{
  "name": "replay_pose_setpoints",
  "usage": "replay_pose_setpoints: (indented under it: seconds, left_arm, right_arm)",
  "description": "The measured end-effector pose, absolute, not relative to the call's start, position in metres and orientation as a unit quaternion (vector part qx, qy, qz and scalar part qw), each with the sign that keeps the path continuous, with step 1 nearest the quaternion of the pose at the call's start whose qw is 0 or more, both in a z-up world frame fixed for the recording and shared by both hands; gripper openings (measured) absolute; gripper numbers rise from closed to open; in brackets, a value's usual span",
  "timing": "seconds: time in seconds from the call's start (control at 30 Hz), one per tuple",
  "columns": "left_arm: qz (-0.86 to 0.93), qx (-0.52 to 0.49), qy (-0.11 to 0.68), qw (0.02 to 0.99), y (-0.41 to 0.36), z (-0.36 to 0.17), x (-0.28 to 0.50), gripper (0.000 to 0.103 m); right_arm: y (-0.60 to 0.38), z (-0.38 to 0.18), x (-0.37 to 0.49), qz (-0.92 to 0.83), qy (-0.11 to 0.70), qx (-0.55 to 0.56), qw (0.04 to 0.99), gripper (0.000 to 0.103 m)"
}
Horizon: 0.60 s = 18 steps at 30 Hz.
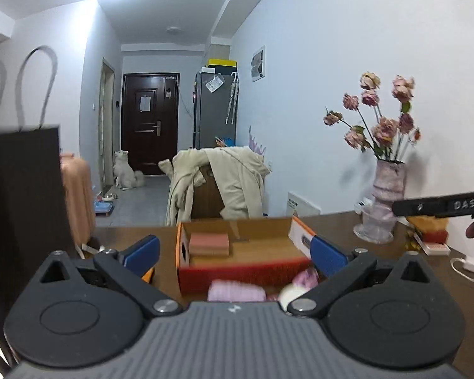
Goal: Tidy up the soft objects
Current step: 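Carry the pink sponge block into the cardboard box and open the left tool, then grasp the clear iridescent bag with the left tool while the right tool grasps the white tissue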
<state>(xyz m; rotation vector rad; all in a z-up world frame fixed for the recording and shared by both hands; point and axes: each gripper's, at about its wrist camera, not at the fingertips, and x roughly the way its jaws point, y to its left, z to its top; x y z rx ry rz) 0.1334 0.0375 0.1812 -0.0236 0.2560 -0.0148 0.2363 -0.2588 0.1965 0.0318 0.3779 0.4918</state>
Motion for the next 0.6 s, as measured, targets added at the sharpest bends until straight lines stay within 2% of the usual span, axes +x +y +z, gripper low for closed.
replay_pose_setpoints:
  seconds: [0.07, 0.2, 0.23, 0.33, 0.43, 0.6]
  left_arm:
    - [-0.016, -0.019, 0.123, 0.992, 0.034, 0.162, 0.107, 0.103]
    - [-0.027, -0.027, 0.142, 0.989, 0.022, 0.116, 0.072, 0.103]
    - [-0.032, -0.027, 0.149, 0.988, 0.018, 0.105, 0.066, 0.103]
    - [-0.035, -0.009, 0.158, 0.987, 0.011, 0.084, 0.053, 0.103]
    - [-0.042, -0.006, 0.173, 0.984, 0.009, 0.074, 0.049, 0.103]
    - [-0.029, -0.012, 0.182, 0.983, 0.012, 0.068, 0.055, 0.103]
  right_arm:
    - [-0.263, 0.182, 0.201, 0.242, 0.159, -0.002, 0.957, 0.093]
    - [-0.261, 0.144, 0.135, 0.210, 0.108, -0.056, 0.970, 0.096]
    - [-0.259, 0.134, 0.120, 0.196, 0.102, -0.057, 0.974, 0.102]
    - [-0.255, 0.099, 0.084, 0.164, 0.093, -0.049, 0.981, 0.103]
    - [-0.249, 0.073, 0.071, 0.165, 0.117, -0.057, 0.978, 0.103]
    - [-0.240, 0.062, 0.072, 0.184, 0.142, -0.064, 0.970, 0.103]
